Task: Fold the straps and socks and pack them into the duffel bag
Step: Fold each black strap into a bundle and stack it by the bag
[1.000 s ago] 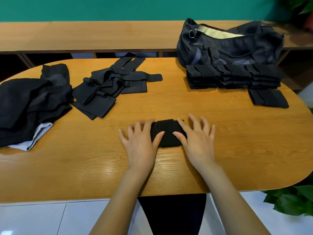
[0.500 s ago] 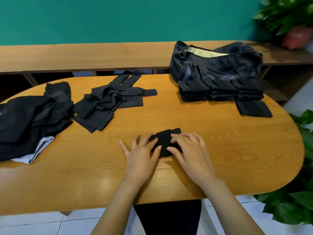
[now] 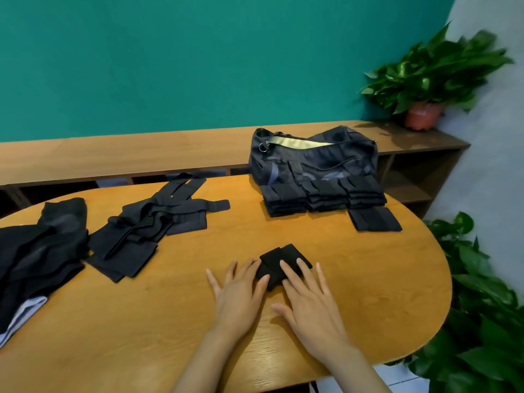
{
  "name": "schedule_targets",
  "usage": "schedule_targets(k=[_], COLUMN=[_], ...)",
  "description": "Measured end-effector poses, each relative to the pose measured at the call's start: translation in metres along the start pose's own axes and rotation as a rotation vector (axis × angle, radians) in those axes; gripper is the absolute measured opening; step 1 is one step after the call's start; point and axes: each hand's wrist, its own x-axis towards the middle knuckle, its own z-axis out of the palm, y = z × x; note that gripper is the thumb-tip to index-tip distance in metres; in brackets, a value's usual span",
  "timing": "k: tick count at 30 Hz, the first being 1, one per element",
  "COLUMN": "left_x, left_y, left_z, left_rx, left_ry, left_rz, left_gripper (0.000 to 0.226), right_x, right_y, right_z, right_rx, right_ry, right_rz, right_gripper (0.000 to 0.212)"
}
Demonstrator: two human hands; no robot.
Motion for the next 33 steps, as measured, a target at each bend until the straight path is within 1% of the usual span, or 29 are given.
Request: schedule_targets(k=[4, 7, 9, 11, 13, 16, 22, 24, 27, 28, 29, 31, 33], left_x=[0.022, 0.037, 0.045, 0.049, 0.052, 0.055, 0.054, 0.053, 0.052, 0.051, 0.051, 0.051, 0.050], left_y=[0.010, 0.013, 0.015, 0.016, 0.016, 0.015, 0.013, 0.013, 0.013, 0.013, 0.013, 0.012, 0.012], left_z=[0.002, 0.003, 0.006, 0.010, 0.012, 0.013, 0.015, 0.015, 0.015, 0.015, 0.015, 0.015, 0.015], left_rx=[0.025, 0.066, 0.091, 0.121, 0.126, 0.112, 0.131, 0.135, 0.142, 0.144, 0.147, 0.152, 0.155], left_ry=[0.056, 0.034, -0.008, -0.038, -0.047, -0.062, -0.054, -0.052, -0.052, -0.048, -0.043, -0.039, -0.037], left_rz=[-0.072, -0.102, -0.128, -0.148, -0.157, -0.171, -0.165, -0.156, -0.145, -0.143, -0.142, -0.143, -0.139], left_gripper=[0.056, 0.056, 0.057, 0.057, 0.056, 0.056, 0.056, 0.056, 0.056, 0.056, 0.055, 0.055, 0.055], right_x=[0.019, 0.036, 0.043, 0.049, 0.053, 0.059, 0.058, 0.057, 0.056, 0.056, 0.056, 0.057, 0.058], right_y=[0.050, 0.105, 0.140, 0.169, 0.187, 0.200, 0.214, 0.216, 0.213, 0.211, 0.209, 0.207, 0.208], right_z=[-0.017, -0.031, -0.038, -0.040, -0.040, -0.035, -0.020, -0.019, -0.021, -0.021, -0.020, -0.016, -0.014], right_rx=[-0.020, -0.052, -0.078, -0.097, -0.106, -0.105, 0.051, 0.099, 0.199, 0.200, 0.173, 0.104, 0.115], right_ry=[0.110, 0.145, 0.117, 0.055, -0.011, -0.082, -0.198, -0.181, -0.094, -0.082, -0.088, -0.138, -0.177], right_rz=[0.137, 0.277, 0.353, 0.402, 0.434, 0.437, 0.442, 0.452, 0.461, 0.453, 0.437, 0.414, 0.440], right_gripper=[0.079, 0.078, 0.084, 0.089, 0.083, 0.069, 0.063, 0.059, 0.041, 0.041, 0.046, 0.055, 0.056])
